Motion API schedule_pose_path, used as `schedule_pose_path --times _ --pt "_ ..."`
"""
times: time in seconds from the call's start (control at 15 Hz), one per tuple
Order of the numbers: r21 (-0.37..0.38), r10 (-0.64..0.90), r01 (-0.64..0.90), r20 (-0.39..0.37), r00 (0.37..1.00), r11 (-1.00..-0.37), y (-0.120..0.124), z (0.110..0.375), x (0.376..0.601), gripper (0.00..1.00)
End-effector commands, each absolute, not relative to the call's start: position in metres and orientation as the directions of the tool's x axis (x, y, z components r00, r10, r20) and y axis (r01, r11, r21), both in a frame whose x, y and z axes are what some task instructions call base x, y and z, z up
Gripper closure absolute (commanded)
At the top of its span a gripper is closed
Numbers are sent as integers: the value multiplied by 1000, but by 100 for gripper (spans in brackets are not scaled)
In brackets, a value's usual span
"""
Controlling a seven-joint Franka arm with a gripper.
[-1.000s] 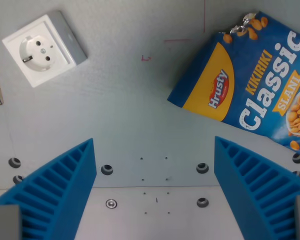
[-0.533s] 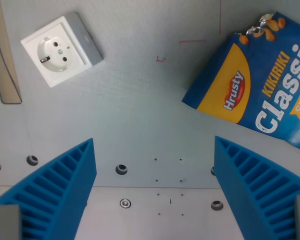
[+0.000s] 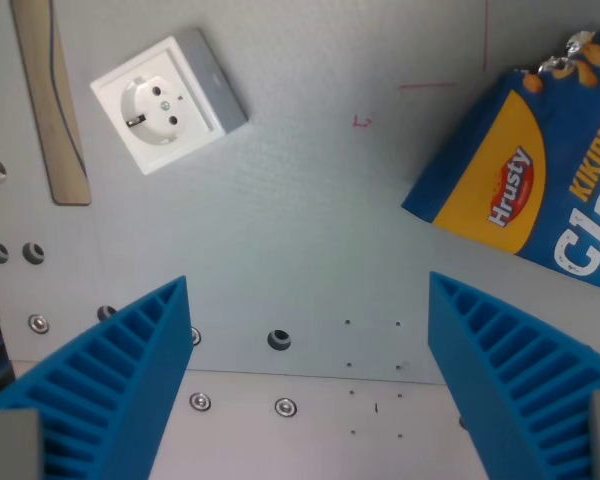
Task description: Rotate around base positive x
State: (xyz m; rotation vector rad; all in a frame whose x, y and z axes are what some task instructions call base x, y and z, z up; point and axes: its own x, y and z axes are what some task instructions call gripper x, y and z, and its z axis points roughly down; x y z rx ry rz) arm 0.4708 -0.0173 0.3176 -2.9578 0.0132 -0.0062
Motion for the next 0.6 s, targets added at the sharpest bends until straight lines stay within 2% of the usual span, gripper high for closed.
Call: schedule_pose_path --times 0.07,0.6 --pt "-399 13 10 -5 1000 -917 -22 320 470 0" --pt "-495 12 8 -6 1000 -869 -22 320 470 0"
